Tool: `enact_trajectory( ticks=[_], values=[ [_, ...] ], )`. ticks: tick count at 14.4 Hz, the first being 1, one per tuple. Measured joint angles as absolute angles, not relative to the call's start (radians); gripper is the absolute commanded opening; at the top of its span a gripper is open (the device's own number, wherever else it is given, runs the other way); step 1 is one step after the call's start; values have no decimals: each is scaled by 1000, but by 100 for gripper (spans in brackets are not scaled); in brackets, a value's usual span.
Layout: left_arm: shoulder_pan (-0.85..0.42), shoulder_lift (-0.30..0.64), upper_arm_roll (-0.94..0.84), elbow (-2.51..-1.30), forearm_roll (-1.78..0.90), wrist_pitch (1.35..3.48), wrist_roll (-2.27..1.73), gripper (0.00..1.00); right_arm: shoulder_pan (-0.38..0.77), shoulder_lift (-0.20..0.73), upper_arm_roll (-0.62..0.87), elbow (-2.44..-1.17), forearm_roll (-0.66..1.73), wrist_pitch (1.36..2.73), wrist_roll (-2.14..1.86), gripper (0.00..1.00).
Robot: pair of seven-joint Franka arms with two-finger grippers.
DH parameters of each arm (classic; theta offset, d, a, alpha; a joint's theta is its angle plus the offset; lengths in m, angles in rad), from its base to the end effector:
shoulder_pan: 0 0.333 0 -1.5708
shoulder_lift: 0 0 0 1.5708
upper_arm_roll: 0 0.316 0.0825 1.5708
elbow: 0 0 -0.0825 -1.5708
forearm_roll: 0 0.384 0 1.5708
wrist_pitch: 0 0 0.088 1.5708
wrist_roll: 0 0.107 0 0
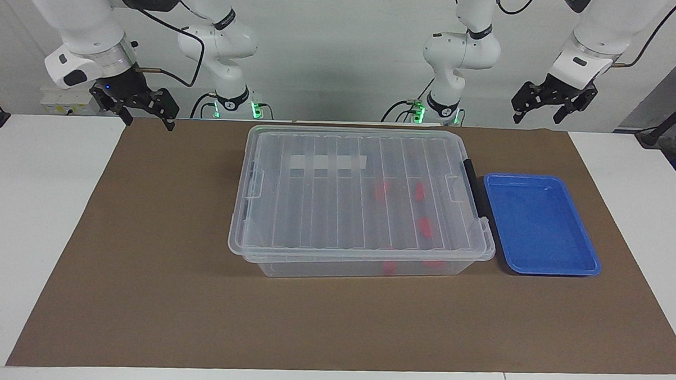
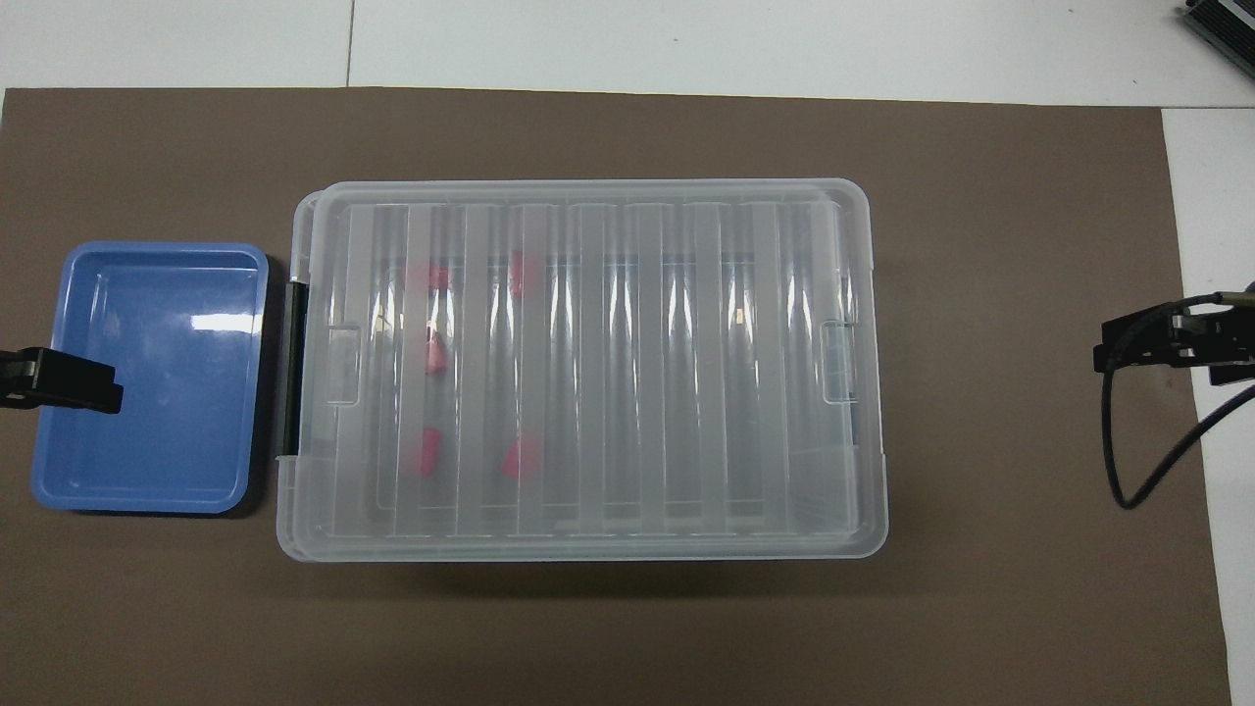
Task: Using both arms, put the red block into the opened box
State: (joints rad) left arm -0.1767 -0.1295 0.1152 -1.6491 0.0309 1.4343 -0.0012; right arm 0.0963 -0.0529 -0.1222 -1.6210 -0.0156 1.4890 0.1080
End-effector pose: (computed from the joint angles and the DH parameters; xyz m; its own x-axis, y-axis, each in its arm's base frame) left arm 0.4986 -0.0229 0.6445 0.9946 -0.0581 -0.0860 -0.0597 -0.9981 -0.0161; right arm 0.5286 -0.0172 0.6226 0.9879 -0.1340 -0.0780 -0.1330 -0.9910 0.0177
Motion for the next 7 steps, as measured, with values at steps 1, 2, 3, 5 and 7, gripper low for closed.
enact_trajectory(
  ticks=[1,2,3,5,7],
  values=[
    [-177,-130,115,-1649,31,1434,-1,100,97,-53,-121,-1621,-18,1489,108,100],
    [-177,-130,115,-1649,31,1434,-1,100,97,-53,-119,-1621,-20,1489,108,100],
    [-177,-130,115,-1649,31,1434,-1,100,97,-53,-118,-1620,-20,1492,108,100],
    [-177,-130,115,-1649,31,1434,-1,100,97,-53,-118,-1620,-20,1498,108,100],
    [-177,-130,115,-1649,31,1434,-1,100,97,-53,-118,-1619,-20,1499,108,100]
  ],
)
